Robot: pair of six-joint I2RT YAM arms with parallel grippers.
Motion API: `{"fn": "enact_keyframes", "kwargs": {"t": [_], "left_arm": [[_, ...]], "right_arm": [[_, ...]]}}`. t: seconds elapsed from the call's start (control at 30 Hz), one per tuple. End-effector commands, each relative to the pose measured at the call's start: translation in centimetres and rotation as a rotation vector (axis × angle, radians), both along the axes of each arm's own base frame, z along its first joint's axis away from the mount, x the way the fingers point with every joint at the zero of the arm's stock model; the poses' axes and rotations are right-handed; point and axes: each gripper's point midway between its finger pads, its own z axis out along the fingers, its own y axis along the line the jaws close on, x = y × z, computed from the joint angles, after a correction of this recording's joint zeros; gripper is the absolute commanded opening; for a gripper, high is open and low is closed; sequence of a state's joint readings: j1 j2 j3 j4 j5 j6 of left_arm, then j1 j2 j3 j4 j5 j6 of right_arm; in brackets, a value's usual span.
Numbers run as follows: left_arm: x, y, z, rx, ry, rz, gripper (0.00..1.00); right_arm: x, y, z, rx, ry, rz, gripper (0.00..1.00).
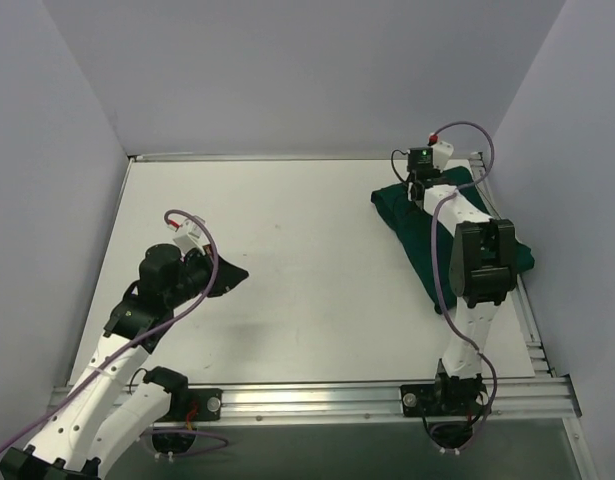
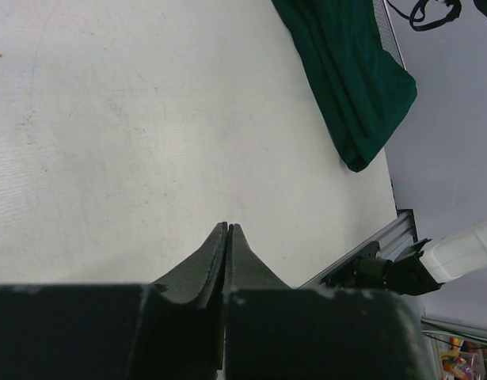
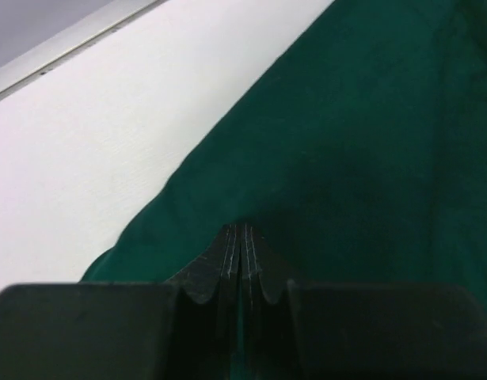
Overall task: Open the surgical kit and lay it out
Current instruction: Open the surgical kit at the center of the board.
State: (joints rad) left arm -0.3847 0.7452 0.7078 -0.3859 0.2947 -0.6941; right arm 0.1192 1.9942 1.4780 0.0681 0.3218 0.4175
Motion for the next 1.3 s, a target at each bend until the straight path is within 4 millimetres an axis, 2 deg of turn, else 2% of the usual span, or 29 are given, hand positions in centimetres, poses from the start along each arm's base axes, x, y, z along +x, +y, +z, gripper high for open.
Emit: {"fn": "enact_keyframes", "kwargs": {"t": [0.0,0.23,0.47,0.6,0.63,0.7,0.73,0.77,0.8,0.83,0.87,0.9,0.93,1.1,1.17,1.2,1.27], "left_arm": [[0.6,-0.5,2.8,-0.017,-0.073,-0.020,0.02],[1.0,-0.8,3.2,-0.024,-0.070,-0.028,0.02],[1.1,-0.6,3.4,-0.005,-0.070,-0.022,0.02],[1.3,-0.6,3.3,0.000,-0.064,-0.017,0.02],[1.4,-0.5,3.3,0.005,-0.066,-0.007,0.02],[1.7,-0.3,3.0,0.022,-0.054,0.003,0.02],[1.8,-0.2,2.9,0.029,-0.049,0.009,0.02],[2.0,0.0,2.7,0.040,-0.043,0.021,0.02],[2.0,0.1,2.7,0.045,-0.040,0.027,0.02],[2.1,0.2,2.6,0.050,-0.037,0.032,0.02],[2.2,0.3,2.4,0.057,-0.030,0.043,0.02],[2.3,0.4,2.3,0.060,-0.027,0.046,0.02],[2.3,0.4,2.2,0.062,-0.023,0.047,0.02],[2.7,0.3,1.8,0.065,-0.012,0.056,0.02],[3.0,0.2,1.6,0.063,-0.005,0.057,0.02],[3.1,0.2,1.3,0.065,0.002,0.059,0.02],[3.5,0.0,0.9,0.072,0.019,0.057,0.04]], "right_arm": [[1.3,-0.2,0.4,0.019,-0.034,-0.009,0.00],[1.4,2.3,-4.0,0.089,0.044,0.082,0.00],[1.0,7.0,-6.9,0.170,0.131,0.250,0.00],[-0.4,11.6,-6.9,0.192,0.160,0.425,0.00],[-1.2,13.3,-6.8,0.197,0.175,0.473,0.00],[-2.7,15.2,-7.3,0.216,0.204,0.528,0.00],[-3.6,16.9,-6.7,0.222,0.203,0.566,0.00],[-4.3,17.8,-6.6,0.226,0.206,0.591,0.00],[-5.8,18.0,-7.5,0.221,0.235,0.597,0.00],[-6.6,19.3,-6.5,0.218,0.217,0.627,0.00],[-7.5,19.6,-6.6,0.220,0.222,0.634,0.00],[-8.9,19.7,-7.6,0.230,0.243,0.643,0.00],[-9.5,20.3,-6.8,0.249,0.229,0.659,0.00],[-14.2,23.8,-6.9,0.255,0.253,0.787,0.00],[-14.6,23.5,-5.9,0.253,0.224,0.767,0.00],[-14.0,23.0,-5.2,0.250,0.196,0.752,0.07],[-12.6,21.8,-2.4,0.214,0.134,0.713,0.24]]}}
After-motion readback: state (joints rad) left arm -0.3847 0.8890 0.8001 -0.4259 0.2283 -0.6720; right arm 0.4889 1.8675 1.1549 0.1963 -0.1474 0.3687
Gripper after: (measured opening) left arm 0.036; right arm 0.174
